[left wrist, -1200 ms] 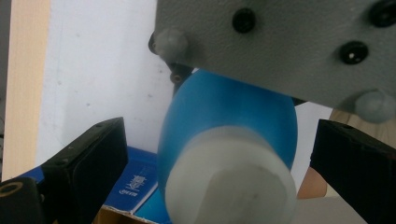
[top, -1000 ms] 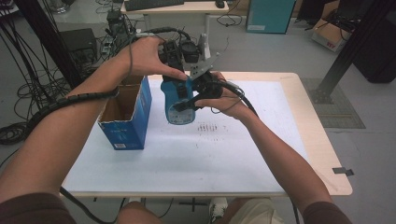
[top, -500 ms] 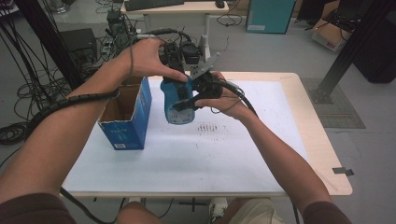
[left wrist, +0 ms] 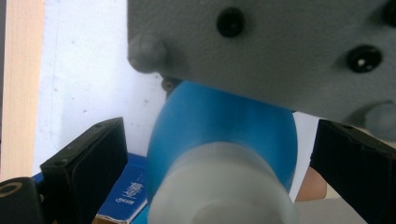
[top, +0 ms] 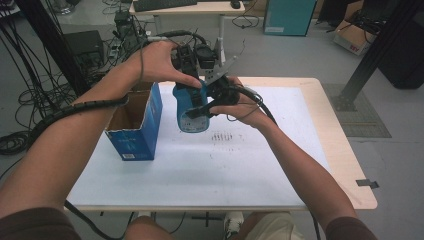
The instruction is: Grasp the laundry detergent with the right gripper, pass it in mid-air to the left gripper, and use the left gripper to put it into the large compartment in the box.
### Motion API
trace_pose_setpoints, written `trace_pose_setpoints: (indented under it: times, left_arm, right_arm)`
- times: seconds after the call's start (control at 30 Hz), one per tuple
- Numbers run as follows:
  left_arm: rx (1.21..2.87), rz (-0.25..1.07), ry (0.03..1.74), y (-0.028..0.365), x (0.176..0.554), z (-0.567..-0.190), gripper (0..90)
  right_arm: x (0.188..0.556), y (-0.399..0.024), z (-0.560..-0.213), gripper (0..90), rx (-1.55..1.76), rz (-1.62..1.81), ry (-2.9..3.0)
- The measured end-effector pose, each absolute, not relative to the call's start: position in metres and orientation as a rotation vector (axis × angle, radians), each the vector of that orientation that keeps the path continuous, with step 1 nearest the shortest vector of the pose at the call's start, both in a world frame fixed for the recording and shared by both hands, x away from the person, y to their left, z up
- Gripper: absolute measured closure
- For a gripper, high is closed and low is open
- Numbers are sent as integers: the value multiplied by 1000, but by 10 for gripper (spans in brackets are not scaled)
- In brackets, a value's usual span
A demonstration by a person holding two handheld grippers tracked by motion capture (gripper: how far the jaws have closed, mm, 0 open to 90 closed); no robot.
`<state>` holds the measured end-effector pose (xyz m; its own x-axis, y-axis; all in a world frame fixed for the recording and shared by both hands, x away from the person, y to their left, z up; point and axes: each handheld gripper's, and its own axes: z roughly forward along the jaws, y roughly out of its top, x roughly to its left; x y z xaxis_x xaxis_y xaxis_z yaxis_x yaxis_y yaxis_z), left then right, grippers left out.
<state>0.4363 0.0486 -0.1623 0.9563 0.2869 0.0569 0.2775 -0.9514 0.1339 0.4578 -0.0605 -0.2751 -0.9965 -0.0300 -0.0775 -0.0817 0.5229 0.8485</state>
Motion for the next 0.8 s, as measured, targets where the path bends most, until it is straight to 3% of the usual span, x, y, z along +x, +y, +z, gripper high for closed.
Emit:
trace_pose_setpoints:
  times: [0.8]
  left_arm:
    - [2976,111,423,48,435,-160,43]
  right_arm:
    - [457,-62,-275,441,-90,1524,2681]
